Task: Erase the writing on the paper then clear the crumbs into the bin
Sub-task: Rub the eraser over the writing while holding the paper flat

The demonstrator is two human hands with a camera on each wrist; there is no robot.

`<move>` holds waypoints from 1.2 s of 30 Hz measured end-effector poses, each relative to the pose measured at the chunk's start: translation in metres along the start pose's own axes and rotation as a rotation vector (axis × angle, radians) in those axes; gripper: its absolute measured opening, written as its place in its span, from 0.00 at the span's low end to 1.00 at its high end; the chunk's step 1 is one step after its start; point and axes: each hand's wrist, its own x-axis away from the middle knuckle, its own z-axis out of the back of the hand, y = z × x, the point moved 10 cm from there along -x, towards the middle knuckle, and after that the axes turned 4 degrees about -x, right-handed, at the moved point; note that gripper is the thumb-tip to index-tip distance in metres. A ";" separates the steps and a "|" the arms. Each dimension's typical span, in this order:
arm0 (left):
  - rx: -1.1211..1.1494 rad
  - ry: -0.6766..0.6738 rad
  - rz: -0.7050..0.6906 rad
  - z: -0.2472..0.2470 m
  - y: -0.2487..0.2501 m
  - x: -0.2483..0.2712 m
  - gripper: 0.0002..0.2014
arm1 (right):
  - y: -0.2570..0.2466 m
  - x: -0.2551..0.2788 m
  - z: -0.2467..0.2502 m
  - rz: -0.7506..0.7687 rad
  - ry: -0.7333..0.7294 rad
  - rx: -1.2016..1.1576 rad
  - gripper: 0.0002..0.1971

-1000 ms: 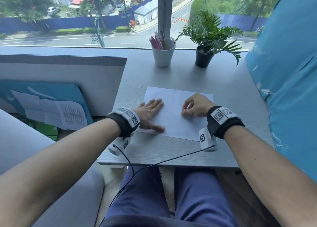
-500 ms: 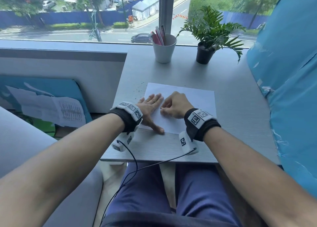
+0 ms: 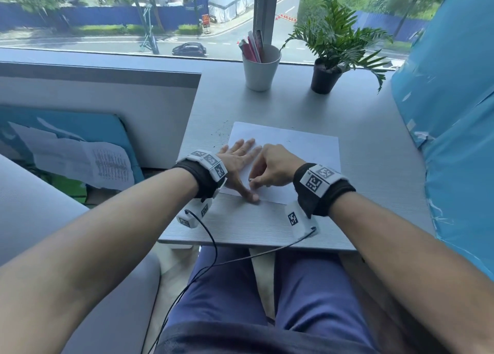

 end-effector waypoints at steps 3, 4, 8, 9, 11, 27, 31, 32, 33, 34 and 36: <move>0.006 0.003 -0.011 0.001 0.003 0.002 0.71 | 0.016 -0.006 0.029 -0.082 0.253 -0.025 0.02; 0.007 0.002 -0.009 0.001 0.004 0.002 0.71 | 0.016 -0.005 0.030 -0.081 0.276 -0.029 0.02; 0.006 -0.006 0.011 0.000 0.000 0.001 0.73 | -0.001 0.004 -0.002 0.003 0.010 -0.020 0.03; 0.013 -0.008 0.012 0.000 -0.001 0.001 0.73 | 0.000 0.003 0.002 -0.005 0.021 -0.017 0.03; 0.010 -0.003 0.003 0.001 0.001 0.000 0.72 | 0.012 -0.002 0.024 -0.049 0.191 -0.037 0.03; -0.001 0.000 0.017 0.001 0.000 0.001 0.72 | 0.014 0.009 0.002 -0.008 0.043 -0.070 0.04; -0.007 0.002 0.021 0.001 0.002 0.000 0.72 | 0.024 0.003 0.030 -0.045 0.283 -0.096 0.04; -0.004 0.003 0.022 0.001 0.003 0.000 0.72 | 0.022 0.005 0.026 -0.040 0.273 -0.096 0.03; -0.002 0.007 0.023 0.001 0.002 0.000 0.72 | 0.019 0.007 0.018 -0.028 0.214 -0.095 0.03; 0.000 0.012 0.022 0.001 0.001 0.000 0.72 | 0.016 0.010 0.008 -0.019 0.128 -0.087 0.03; 0.008 0.022 0.022 0.001 0.000 0.000 0.72 | 0.014 0.013 0.000 -0.018 0.032 -0.065 0.03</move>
